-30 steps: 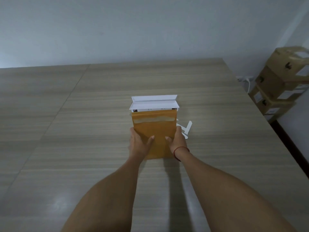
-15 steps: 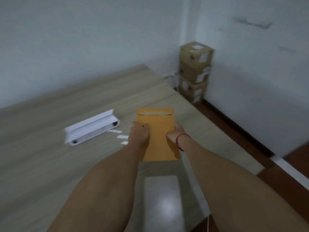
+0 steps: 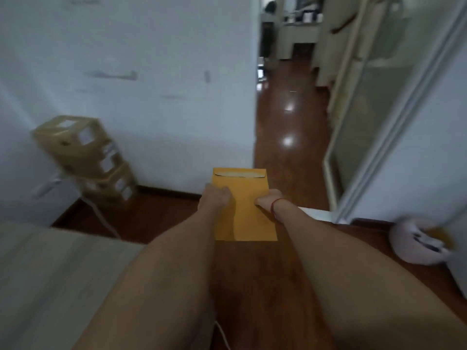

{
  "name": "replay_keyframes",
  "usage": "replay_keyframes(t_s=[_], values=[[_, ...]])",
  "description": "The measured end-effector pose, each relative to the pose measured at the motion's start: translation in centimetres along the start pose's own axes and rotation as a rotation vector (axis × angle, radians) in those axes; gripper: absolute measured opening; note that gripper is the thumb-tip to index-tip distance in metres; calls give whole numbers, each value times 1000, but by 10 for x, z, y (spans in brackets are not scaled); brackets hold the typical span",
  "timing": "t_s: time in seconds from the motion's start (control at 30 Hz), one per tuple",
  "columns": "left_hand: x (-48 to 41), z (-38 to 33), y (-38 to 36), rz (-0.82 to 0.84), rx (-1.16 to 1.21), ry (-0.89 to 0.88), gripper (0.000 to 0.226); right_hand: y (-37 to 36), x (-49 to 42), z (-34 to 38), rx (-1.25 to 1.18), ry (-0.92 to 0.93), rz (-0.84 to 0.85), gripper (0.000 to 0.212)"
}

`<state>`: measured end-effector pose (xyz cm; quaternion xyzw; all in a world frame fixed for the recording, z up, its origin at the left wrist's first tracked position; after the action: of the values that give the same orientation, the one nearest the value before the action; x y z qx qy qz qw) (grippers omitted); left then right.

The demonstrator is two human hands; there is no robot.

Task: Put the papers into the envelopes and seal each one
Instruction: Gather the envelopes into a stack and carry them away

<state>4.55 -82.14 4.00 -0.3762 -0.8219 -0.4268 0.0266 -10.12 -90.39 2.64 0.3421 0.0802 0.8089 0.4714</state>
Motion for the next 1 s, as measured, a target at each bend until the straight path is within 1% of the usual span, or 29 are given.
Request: replay_keyframes(t_s=[0.07, 0.13, 0.17, 0.23, 0.27, 0.33, 0.4, 0.43, 0.5, 0.53, 0.63, 0.77, 0.87, 1.0], values=[[1, -64, -55, 86, -24, -84, 59, 72, -18, -25, -67, -53, -109, 18], [6, -123, -108, 162, -47, -165, 59, 139, -31, -54, -123, -113, -199, 7], [7, -148, -130, 179, -60, -205, 58, 165, -35, -66, -150, -132, -233, 5], [17, -202, -185, 244, -104, -292, 59, 223, -41, -103, -207, -182, -325, 22], [25, -226, -212, 291, -132, -327, 60, 250, -42, -119, -208, -207, -366, 25], [42, -276, -266, 377, -192, -400, 62, 304, -43, -153, -212, -279, -439, 24], [58, -325, -322, 446, -234, -476, 63, 357, -45, -184, -242, -328, -508, 11], [66, -347, -350, 483, -244, -523, 64, 382, -46, -198, -237, -347, -517, 8], [86, -390, -403, 561, -263, -597, 65, 433, -49, -235, -222, -434, -570, 29], [101, -414, -433, 606, -285, -627, 66, 464, -47, -256, -257, -476, -628, 35], [130, -451, -486, 657, -325, -696, 63, 517, -35, -280, -343, -475, -769, 35], [190, -511, -572, 737, -419, -820, 51, 586, -14, -334, -501, -557, -893, 36], [243, -564, -639, 795, -445, -909, 54, 654, -3, -388, -577, -584, -970, 35], [303, -625, -726, 817, -435, -985, 58, 752, 6, -446, -584, -566, -1056, 35]])
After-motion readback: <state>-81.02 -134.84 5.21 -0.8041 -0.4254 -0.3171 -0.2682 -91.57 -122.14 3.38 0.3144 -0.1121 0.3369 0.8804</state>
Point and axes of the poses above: each hand's wrist, its own x-axis away from the middle knuckle, its own y-axis out of the back of the hand, z = x × y, the point moved 4 cm from there along -x, towards the middle knuckle, and after that the axes turned 1 degree about -z, right-handed, at the moved point
